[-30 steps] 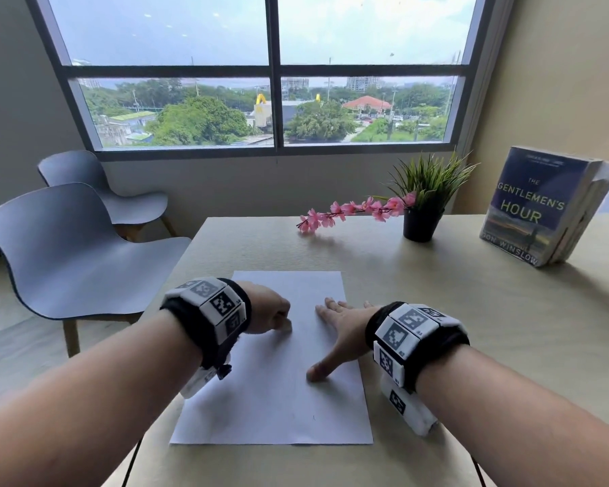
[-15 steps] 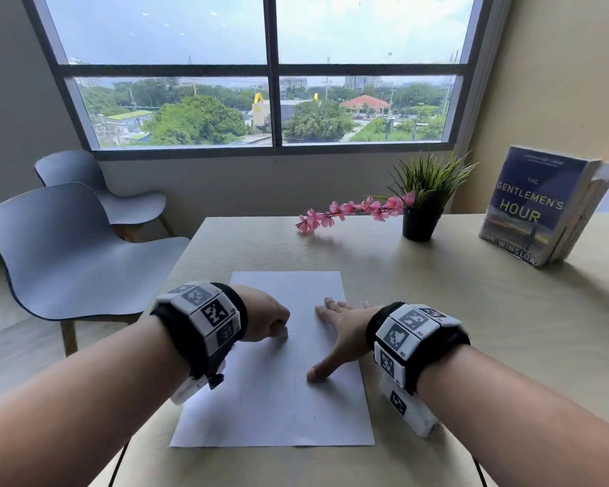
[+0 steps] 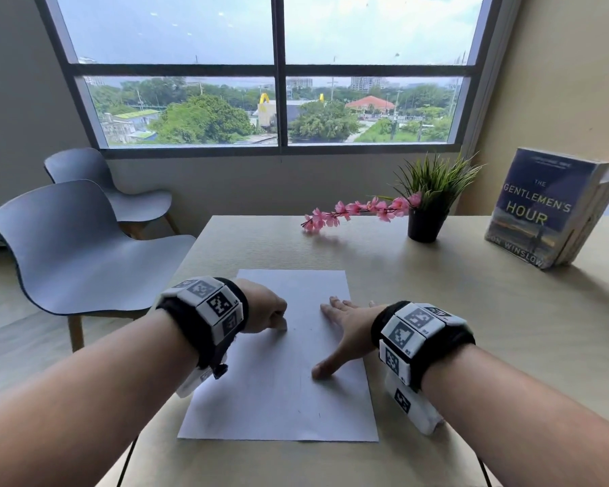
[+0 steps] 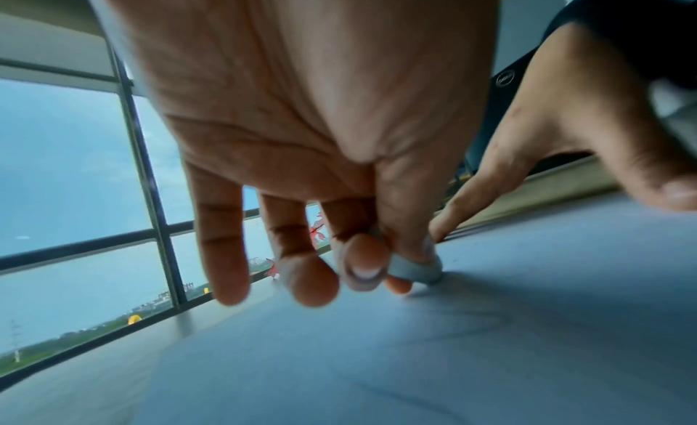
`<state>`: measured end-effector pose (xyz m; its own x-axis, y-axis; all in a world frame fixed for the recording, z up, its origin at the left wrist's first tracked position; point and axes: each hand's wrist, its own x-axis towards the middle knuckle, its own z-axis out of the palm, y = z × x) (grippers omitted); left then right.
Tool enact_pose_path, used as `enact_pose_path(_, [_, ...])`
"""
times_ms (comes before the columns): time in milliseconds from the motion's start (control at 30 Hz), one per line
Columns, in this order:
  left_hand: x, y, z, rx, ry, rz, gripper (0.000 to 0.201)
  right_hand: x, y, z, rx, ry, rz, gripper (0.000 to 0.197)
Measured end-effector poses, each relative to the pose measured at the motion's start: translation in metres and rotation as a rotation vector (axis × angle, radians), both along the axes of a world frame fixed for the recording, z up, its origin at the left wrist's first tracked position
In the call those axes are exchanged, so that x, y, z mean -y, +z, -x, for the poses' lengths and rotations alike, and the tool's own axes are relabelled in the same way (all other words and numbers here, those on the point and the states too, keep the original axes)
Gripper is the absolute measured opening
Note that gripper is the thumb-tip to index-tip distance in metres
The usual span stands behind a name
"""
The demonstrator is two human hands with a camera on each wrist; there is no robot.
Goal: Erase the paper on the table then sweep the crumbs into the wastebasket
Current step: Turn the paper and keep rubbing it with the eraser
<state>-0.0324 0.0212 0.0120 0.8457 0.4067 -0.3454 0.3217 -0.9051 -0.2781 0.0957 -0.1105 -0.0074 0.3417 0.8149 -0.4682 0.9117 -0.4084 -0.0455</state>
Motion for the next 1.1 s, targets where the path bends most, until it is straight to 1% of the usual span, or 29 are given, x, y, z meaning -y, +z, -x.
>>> enact_pose_path(67, [0.000,-0.001,0.001,0.007,0.004,-0.002,0.034,0.000,0.001,0.000,-0.001,-0.002,-0.003,0.125])
enact_pose_path(200, [0.013,-0.006,0.007,-0.017,-0.041,0.042,0.028,0.000,0.002,0.001,0.000,-0.002,-0.004,0.125])
enact_pose_path(400, [0.004,0.001,0.006,-0.003,0.002,0.012,0.035,0.000,0.002,0.002,-0.008,-0.008,-0.007,0.125])
enact_pose_path(533, [0.012,-0.005,0.011,-0.009,-0.052,0.032,0.031,0.001,0.003,0.002,-0.010,-0.007,-0.019,0.124])
enact_pose_path(600, [0.014,-0.004,0.014,-0.027,-0.060,0.042,0.032,0.001,0.003,0.002,-0.010,-0.007,-0.016,0.124])
enact_pose_path(733, [0.004,0.002,0.009,-0.023,0.007,0.015,0.038,0.000,0.003,0.002,-0.011,-0.016,0.003,0.125])
enact_pose_path(933, [0.011,-0.003,0.015,-0.030,-0.035,0.043,0.034,0.000,0.002,0.001,-0.013,-0.010,0.000,0.126])
enact_pose_path(1100, [-0.007,0.001,0.012,-0.004,0.070,0.012,0.039,-0.002,0.003,0.001,-0.010,-0.009,0.003,0.125])
